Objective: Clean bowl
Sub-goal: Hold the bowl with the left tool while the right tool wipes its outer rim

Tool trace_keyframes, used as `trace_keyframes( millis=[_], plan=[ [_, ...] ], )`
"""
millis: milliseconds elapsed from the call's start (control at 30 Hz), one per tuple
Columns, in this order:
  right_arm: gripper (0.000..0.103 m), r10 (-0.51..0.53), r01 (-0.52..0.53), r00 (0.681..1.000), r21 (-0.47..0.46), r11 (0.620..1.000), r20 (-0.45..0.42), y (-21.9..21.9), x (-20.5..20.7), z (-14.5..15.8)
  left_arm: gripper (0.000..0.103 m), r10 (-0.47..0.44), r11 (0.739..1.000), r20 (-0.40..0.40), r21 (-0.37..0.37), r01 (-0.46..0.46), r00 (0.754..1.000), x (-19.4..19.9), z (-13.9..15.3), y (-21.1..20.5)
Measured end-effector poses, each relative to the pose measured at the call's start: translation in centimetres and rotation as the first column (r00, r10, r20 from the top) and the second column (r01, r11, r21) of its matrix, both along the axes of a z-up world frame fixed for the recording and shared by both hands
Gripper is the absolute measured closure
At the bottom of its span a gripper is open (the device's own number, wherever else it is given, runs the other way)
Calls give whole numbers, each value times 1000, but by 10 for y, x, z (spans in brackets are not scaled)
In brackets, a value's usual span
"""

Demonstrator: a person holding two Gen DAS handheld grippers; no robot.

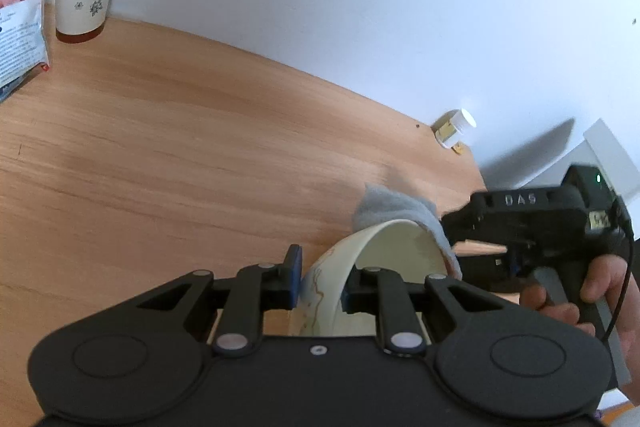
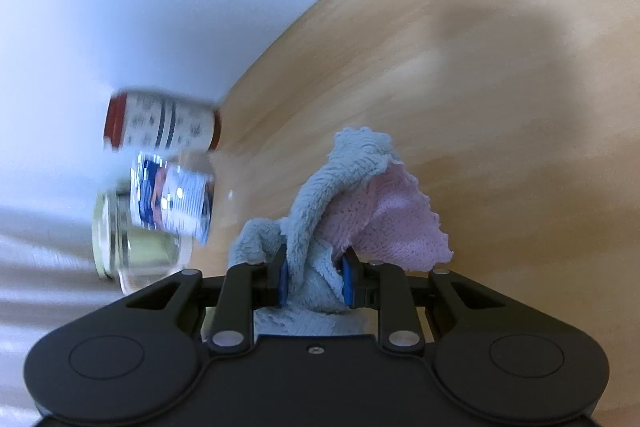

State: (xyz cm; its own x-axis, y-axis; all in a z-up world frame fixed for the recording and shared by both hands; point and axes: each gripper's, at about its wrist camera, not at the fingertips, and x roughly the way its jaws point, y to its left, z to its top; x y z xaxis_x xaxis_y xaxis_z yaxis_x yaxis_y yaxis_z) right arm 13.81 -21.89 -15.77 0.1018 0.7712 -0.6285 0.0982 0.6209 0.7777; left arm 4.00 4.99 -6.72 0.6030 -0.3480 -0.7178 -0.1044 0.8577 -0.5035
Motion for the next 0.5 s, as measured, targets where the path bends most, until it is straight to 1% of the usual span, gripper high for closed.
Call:
trace_keyframes(
  millis=[67,167,200,267,367,433,467,500],
  plan=[
    [76,-42,42,999,3,999,-34,-12,-10,-11,86,-4,1000,-9,-12,4,1000,3,-3,-4],
    [76,-116,121,988,39,992,-104,-28,-19,-24,86,-5,1000,-12,-17,5,1000,3,-3,-4],
    [76,-126,132,985,45,990,-114,-30,-20,-26,86,0,1000,-10,-21,0,1000,2,-4,-3],
    [76,-142,147,983,43,988,-119,-34,-23,-26,86,4,1000,-9,-30,-4,1000,1,-7,-3],
    [76,-155,163,980,53,985,-127,-34,-23,-25,86,-22,1000,7,2,22,1000,0,-4,-5],
    [76,-142,150,982,60,987,-121,-30,-19,-22,86,-47,999,8,15,47,999,1,-1,-9],
    [76,-115,123,988,71,990,-103,-24,-14,-19,86,-62,998,10,26,62,998,1,0,-12],
    [76,-109,116,989,73,991,-101,-22,-12,-17,86,-85,995,10,48,84,996,2,1,-17]
  ],
)
